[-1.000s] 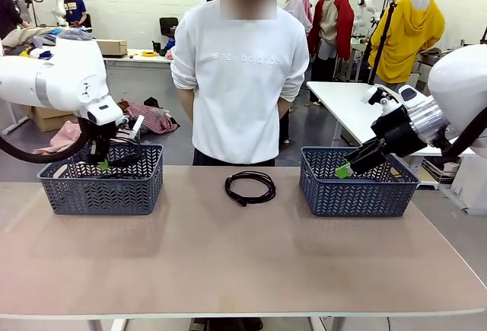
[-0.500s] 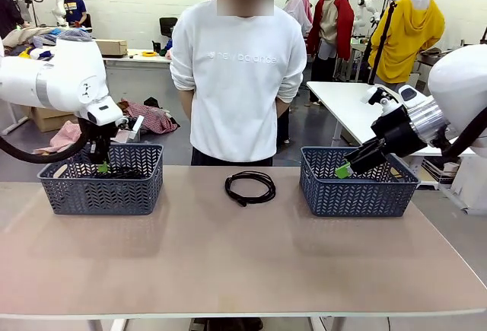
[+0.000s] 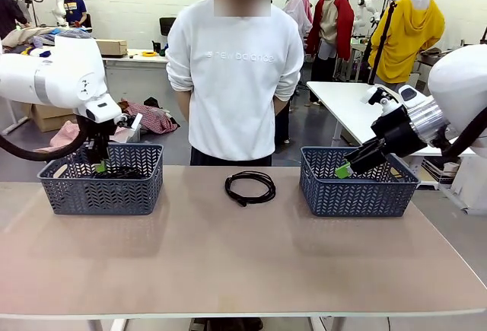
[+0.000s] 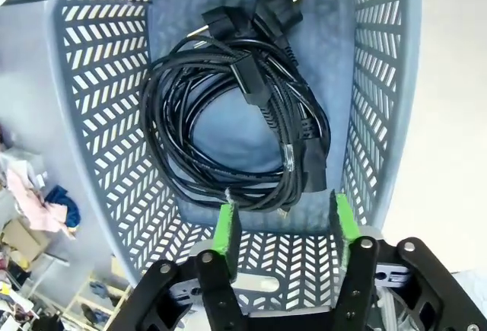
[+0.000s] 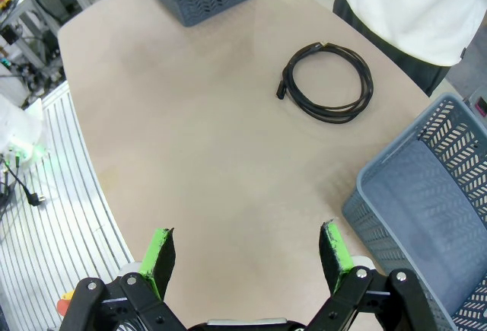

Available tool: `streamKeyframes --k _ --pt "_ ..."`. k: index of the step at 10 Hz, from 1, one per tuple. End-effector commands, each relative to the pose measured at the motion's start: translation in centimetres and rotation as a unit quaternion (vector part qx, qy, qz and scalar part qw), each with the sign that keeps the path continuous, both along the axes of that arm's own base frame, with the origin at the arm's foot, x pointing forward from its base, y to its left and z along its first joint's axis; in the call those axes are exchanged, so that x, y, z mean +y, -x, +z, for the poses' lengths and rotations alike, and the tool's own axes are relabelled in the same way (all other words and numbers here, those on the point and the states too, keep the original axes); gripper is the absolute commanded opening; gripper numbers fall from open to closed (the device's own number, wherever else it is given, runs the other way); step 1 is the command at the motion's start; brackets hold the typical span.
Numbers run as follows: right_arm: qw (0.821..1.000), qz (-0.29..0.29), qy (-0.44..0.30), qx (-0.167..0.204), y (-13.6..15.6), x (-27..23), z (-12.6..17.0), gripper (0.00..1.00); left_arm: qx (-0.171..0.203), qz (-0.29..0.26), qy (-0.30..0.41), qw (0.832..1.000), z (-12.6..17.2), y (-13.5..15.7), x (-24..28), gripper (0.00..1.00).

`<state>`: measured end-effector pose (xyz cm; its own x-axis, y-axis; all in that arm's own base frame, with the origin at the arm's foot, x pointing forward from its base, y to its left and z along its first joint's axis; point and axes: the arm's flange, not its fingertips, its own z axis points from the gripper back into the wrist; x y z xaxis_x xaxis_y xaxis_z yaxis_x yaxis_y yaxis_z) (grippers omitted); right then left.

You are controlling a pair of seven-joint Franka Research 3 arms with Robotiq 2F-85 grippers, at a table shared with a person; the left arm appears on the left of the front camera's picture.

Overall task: Organize the cables according to human instructions.
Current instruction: Pick up a bundle of cables and place it in the basket indicated by the human.

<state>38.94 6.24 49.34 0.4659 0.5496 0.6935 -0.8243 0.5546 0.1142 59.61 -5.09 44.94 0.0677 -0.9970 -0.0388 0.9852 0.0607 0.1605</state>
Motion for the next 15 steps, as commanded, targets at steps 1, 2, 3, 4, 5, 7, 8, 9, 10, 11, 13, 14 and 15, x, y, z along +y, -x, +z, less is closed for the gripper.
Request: streamKeyframes --k 1,2,3,4,5,7,8,9,10,11,13,14,15 --pt "1.0 0.01 -0.012 -0.01 -0.4 0.0 -0.1 1.0 0.011 0.003 0.003 1.0 0.8 0.1 0.4 1.0" --pt "1.0 0.01 -0.012 -0.01 -0.4 0.0 -0.1 1.0 0.012 0.003 0.005 1.0 0.8 0.2 0.4 0.96" --pt "1.0 0.01 -0.012 -0.01 -0.4 0.0 -0.1 1.0 0.012 0.004 0.007 1.0 0.9 0.3 0.4 1.0" --pt "1.0 0.01 -0.012 -0.01 -0.4 0.0 -0.1 1.0 0.013 0.004 0.009 1.0 0.9 0.4 0.4 1.0" --pt "1.0 0.01 -0.012 -0.01 -0.4 0.0 -0.1 1.0 0.011 0.005 0.011 1.0 1.2 0.5 0.4 1.0" --pt "1.0 0.01 -0.012 -0.01 -0.4 0.0 -0.1 1.0 0.007 0.008 0.018 1.0 1.6 0.7 0.6 1.0" --pt "1.0 0.01 -0.012 -0.01 -0.4 0.0 -0.1 1.0 0.002 0.024 0.027 0.999 1.7 0.7 0.6 1.0" --pt "1.0 0.01 -0.012 -0.01 -0.4 0.0 -0.1 1.0 0.005 0.005 0.006 1.0 1.1 0.3 0.1 1.0" --pt "1.0 0.01 -0.012 -0.01 -0.4 0.0 -0.1 1.0 0.005 0.005 0.006 1.0 1.1 0.3 0.1 1.0" --pt "1.0 0.01 -0.012 -0.01 -0.4 0.0 -0.1 1.0 0.005 0.005 0.006 1.0 1.1 0.3 0.1 1.0" --pt "1.0 0.01 -0.012 -0.01 -0.4 0.0 -0.1 1.0 0.005 0.006 0.01 1.0 1.1 0.3 -0.1 1.0" --pt "1.0 0.01 -0.012 -0.01 -0.4 0.0 -0.1 1.0 -0.01 0.029 0.036 0.999 2.0 1.0 -1.0 1.0" --pt "1.0 0.01 -0.012 -0.01 -0.4 0.0 -0.1 1.0 -0.018 0.042 0.069 0.997 2.5 2.2 -2.1 1.0"
